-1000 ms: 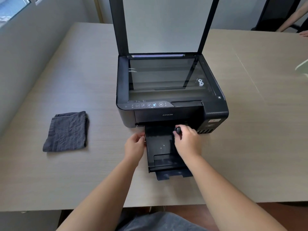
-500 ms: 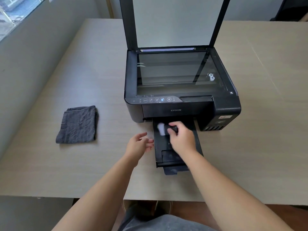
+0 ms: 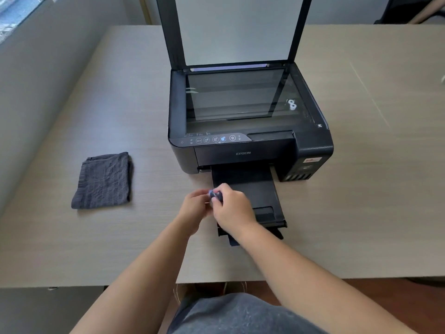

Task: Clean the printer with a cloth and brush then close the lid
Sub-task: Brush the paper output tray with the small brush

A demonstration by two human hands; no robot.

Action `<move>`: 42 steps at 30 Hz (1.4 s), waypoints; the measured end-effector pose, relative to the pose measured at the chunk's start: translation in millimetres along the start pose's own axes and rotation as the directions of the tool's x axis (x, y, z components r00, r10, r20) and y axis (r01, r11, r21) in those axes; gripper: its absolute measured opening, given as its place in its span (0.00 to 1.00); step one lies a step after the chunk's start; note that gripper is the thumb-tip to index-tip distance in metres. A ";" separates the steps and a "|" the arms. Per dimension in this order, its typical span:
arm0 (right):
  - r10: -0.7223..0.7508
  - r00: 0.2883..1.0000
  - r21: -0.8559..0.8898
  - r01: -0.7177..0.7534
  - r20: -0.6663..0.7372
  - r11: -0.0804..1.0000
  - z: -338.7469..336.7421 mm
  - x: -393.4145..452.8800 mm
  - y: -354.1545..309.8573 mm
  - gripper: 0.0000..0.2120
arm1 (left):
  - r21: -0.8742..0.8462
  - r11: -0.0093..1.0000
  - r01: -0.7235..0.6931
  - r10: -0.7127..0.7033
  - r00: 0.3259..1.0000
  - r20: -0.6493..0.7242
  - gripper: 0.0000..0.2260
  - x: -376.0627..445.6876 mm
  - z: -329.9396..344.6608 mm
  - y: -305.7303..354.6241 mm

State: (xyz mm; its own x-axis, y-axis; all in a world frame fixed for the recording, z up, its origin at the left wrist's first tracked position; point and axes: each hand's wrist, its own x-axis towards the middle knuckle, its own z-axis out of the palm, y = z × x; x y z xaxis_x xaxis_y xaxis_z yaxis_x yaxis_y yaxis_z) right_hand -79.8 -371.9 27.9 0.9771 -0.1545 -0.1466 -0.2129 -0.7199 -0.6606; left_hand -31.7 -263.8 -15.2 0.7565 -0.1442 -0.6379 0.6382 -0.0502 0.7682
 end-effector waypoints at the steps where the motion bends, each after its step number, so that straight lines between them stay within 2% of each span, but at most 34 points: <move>1: 0.026 1.000 0.017 -0.026 -0.006 1.000 -2.1 -1.0 0.3 0.08 | -0.027 1.000 0.010 -0.010 1.000 0.001 0.12 -0.6 -1.2 1.1; 3: 0.123 0.990 0.028 -0.122 -0.070 0.992 -19.3 -0.5 17.5 0.08 | -0.084 0.996 0.028 -0.027 1.000 0.009 0.12 -0.3 -2.3 1.6; 6: 0.274 0.938 -0.017 -0.284 -0.211 0.959 -62.2 -2.6 62.3 0.08 | -0.117 0.992 0.039 -0.036 0.999 0.029 0.12 1.1 -1.4 0.2; 9: 0.284 0.921 -0.110 -0.322 -0.265 0.940 -77.8 -11.2 73.8 0.08 | -0.096 0.995 0.032 -0.030 0.999 0.020 0.12 1.1 0.2 -0.4; 11: 0.199 0.955 -0.151 -0.235 -0.222 0.960 -60.7 -17.4 56.0 0.08 | -0.090 0.996 0.025 -0.023 1.000 0.019 0.10 1.5 1.6 -0.7; 13: 0.077 0.993 -0.155 -0.090 -0.086 0.984 -29.5 -24.6 31.6 0.08 | -0.069 0.998 0.015 -0.013 1.000 0.025 0.10 3.5 1.8 -1.9; 16: -0.033 0.996 -0.116 0.043 0.087 0.992 -0.5 -36.4 6.6 0.09 | -0.022 1.000 0.016 -0.016 1.000 0.012 0.12 6.8 -1.2 -2.8; 18: 0.018 0.999 -0.122 -0.011 0.051 0.992 -9.5 -36.2 17.4 0.09 | -0.022 1.000 0.017 -0.017 1.000 0.020 0.11 6.3 -2.1 -2.3; 22: 0.199 0.971 -0.176 -0.221 -0.135 0.959 -60.7 -33.6 71.0 0.08 | -0.015 1.000 0.006 -0.005 0.999 0.049 0.10 0.1 -1.6 1.3; 24: 0.219 0.959 -0.182 -0.251 -0.179 0.951 -68.2 -35.0 77.4 0.07 | 0.025 1.000 -0.003 0.002 0.998 0.055 0.11 2.0 -3.3 -0.4; 30: 0.036 0.996 -0.074 -0.029 0.087 0.997 -12.1 -45.4 16.1 0.08 | 0.098 0.994 -0.039 0.034 0.998 0.050 0.12 4.5 -2.7 -2.0; 33: 0.171 0.985 -0.115 -0.167 0.024 0.979 -42.7 -44.0 35.1 0.09 | 0.116 0.992 -0.048 0.043 0.998 0.044 0.12 6.2 -3.6 -2.2; 35: 0.300 0.953 -0.148 -0.301 -0.030 0.942 -74.9 -44.7 59.5 0.09 | 0.136 0.989 -0.062 0.058 0.998 0.032 0.12 7.5 -4.0 -3.7; 37: 0.364 0.929 -0.130 -0.369 -0.061 0.920 -88.7 -45.5 67.1 0.09 | 0.143 0.987 -0.074 0.071 0.997 0.028 0.12 7.3 -4.3 -4.9; 38: 0.347 0.937 -0.112 -0.350 -0.042 0.930 -85.8 -45.3 58.9 0.09 | 0.141 0.987 -0.075 0.071 0.997 0.028 0.12 7.5 -4.1 -5.5; 42: 0.167 0.968 -0.043 -0.162 0.185 0.986 -35.9 -47.6 14.8 0.05 | 0.148 0.986 -0.077 0.074 0.997 0.025 0.12 6.1 -3.1 -3.6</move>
State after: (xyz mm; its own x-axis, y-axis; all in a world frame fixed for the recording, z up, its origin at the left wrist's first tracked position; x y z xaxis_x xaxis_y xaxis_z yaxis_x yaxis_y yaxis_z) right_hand -129.4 -399.5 51.6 0.9100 -0.1447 -0.3884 -0.3679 -0.7138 -0.5960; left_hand -28.9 -261.5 -22.0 0.7979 -0.1727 -0.5775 0.5498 -0.1844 0.8147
